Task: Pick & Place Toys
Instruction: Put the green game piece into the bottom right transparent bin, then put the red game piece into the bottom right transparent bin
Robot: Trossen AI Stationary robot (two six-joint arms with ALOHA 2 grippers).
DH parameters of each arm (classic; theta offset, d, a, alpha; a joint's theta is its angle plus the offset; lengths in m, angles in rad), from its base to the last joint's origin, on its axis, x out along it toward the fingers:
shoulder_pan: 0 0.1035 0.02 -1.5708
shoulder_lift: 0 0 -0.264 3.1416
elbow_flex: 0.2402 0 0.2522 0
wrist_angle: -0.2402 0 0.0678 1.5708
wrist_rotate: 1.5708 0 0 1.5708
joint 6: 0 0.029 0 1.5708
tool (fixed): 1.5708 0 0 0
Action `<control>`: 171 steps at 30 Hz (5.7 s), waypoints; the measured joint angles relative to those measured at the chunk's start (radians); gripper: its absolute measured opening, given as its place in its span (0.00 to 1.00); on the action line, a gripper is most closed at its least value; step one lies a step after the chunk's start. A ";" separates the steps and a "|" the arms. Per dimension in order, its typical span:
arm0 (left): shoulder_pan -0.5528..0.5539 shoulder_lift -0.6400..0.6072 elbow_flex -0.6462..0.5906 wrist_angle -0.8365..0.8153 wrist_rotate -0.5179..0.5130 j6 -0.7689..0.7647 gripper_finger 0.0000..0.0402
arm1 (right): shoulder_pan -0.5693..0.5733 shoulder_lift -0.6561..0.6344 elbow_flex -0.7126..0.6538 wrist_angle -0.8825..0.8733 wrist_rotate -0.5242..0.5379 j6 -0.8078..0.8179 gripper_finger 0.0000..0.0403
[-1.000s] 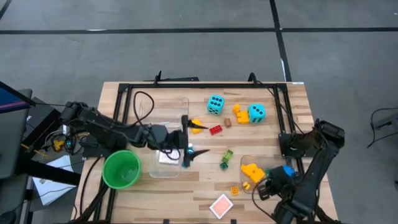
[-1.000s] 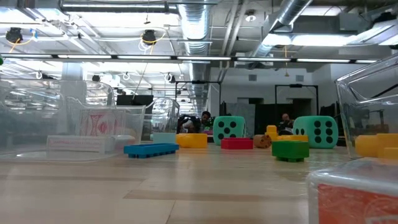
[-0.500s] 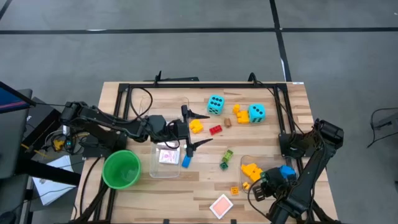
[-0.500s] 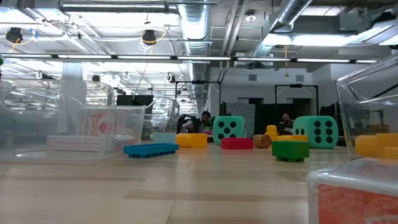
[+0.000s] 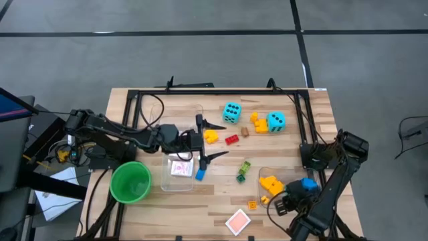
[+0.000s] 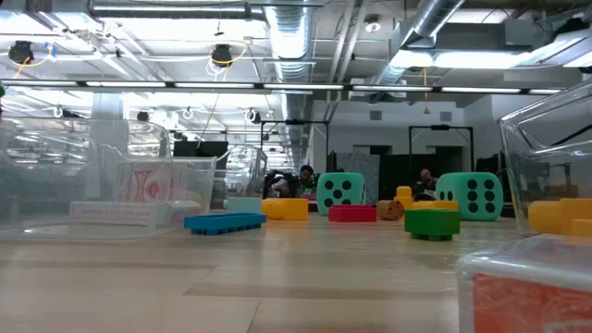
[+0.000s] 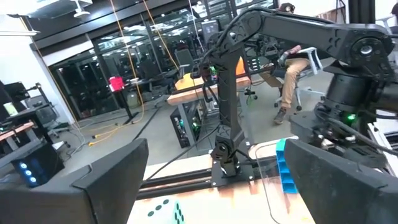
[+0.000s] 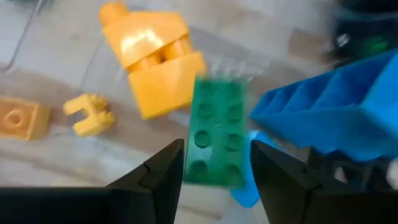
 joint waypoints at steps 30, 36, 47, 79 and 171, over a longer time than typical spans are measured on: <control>-0.125 0.000 0.000 -0.098 -0.001 -0.012 0.92 | -0.119 -0.001 0.114 -0.108 0.342 -0.375 0.61; -0.177 0.000 0.000 -0.153 -0.002 -0.014 0.92 | -0.170 -0.001 0.117 -0.108 0.372 -0.515 0.61; -0.240 0.000 0.000 -0.193 -0.065 -0.030 0.92 | -0.225 -0.001 0.117 -0.108 0.442 -0.670 0.61; -0.241 0.000 0.000 -0.248 -0.096 -0.144 0.92 | -0.270 -0.001 0.117 -0.108 0.525 -0.780 0.61; -0.846 -0.032 0.000 -0.354 -0.865 -0.475 0.92 | -1.109 -0.070 -0.397 1.260 -0.057 -2.429 0.50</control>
